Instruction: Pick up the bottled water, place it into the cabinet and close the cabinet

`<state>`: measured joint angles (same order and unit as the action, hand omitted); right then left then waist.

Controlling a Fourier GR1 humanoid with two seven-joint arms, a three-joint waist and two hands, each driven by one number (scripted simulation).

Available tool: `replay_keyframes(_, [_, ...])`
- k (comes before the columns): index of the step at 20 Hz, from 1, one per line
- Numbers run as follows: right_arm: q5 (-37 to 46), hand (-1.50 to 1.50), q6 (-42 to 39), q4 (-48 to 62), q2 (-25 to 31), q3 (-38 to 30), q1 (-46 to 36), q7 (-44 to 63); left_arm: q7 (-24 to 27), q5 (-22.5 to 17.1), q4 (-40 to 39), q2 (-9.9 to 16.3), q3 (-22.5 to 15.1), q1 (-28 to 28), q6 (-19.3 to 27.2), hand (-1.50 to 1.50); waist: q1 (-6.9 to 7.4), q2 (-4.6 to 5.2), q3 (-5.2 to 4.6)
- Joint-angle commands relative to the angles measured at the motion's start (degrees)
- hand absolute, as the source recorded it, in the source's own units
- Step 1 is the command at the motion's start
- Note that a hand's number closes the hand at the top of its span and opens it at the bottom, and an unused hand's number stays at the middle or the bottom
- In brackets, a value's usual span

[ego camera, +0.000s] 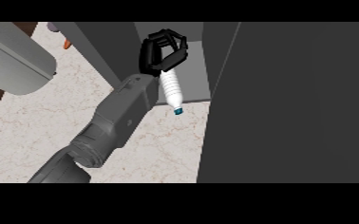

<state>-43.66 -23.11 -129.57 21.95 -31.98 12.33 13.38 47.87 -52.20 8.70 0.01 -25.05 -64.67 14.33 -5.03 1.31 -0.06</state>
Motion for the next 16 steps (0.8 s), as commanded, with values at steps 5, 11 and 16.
replay_keyframes(5, [0.9, -1.5, -1.7, -1.4, -0.6, -1.3, 1.5, 1.4, -0.6, -1.6, 9.0, 0.0, -1.7, 8.9, -4.9, 1.5, 2.56, -0.88, 0.04])
replay_keyframes(11, [-4.9, 1.5, -3.6, -5.5, 0.6, -4.0, 5.0, 5.0, -0.6, -0.2, 18.8, 0.0, -5.2, 18.9, -6.6, 1.5, 4.46, -1.67, 0.06])
replay_keyframes(16, [-4.2, 1.5, -4.4, -8.3, 0.0, 1.3, 4.5, 7.1, 1.4, 2.2, 23.5, 0.2, -7.1, 26.4, -11.1, 1.5, 4.94, -1.54, 0.04])
